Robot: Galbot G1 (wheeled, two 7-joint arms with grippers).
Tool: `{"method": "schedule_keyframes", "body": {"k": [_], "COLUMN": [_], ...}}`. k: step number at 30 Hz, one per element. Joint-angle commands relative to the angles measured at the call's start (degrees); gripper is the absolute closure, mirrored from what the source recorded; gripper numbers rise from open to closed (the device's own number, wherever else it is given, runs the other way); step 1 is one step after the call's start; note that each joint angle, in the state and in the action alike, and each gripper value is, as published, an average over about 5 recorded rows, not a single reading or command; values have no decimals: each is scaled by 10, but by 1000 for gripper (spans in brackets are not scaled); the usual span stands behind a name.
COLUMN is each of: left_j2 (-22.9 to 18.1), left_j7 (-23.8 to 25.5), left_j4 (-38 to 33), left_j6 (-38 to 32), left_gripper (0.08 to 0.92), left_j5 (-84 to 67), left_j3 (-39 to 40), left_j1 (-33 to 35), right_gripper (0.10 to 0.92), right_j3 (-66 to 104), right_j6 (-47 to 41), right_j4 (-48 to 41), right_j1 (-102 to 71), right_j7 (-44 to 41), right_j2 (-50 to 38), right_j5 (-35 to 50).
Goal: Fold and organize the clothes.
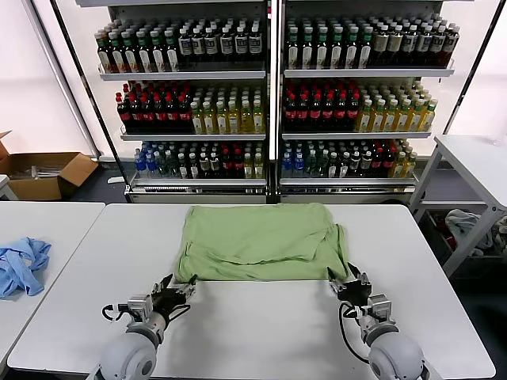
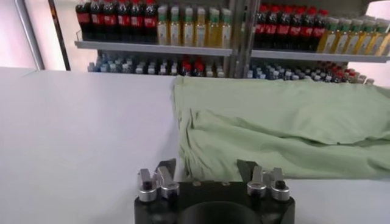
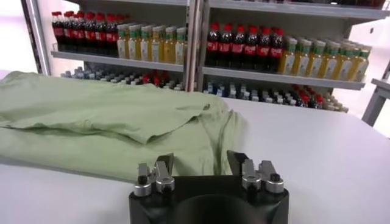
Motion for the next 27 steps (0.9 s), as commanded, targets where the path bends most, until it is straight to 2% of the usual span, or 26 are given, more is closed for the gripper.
{"method": "schedule_keyframes", "body": {"k": [1,6,11,15,20,27], "left_j2": [0,-1,0,3,10,26], "left_j7": [3,6,11,23,27,27], "left_j4": [3,8,16,20,11,-10], "left_j6": [0,-1,-2,-7,-18,-20], "left_gripper": [364,390,428,479,616,816], "left_j5": [-2,-1,0,8,29,51], "left_j3": [2,2,4,5,10,10], "left_j1": [0,-4,-9,-10,-6,2], "right_gripper": [540,628,766,845,908,908], "right_j3": [-3,-7,-9,-8,-2,22], "right_j6": [-1,0,0,0,0,-2], "right_j4": [-11,-12,-14,-13,-8,26], "right_j1": [5,4,7,8,5,-12], "right_j7": [-3,-5,-6,-6,-4,-2], "right_j2": [2,5,6,3,-4,-22], "right_j5": [-1,-6,-9,-9,-9,-7]}}
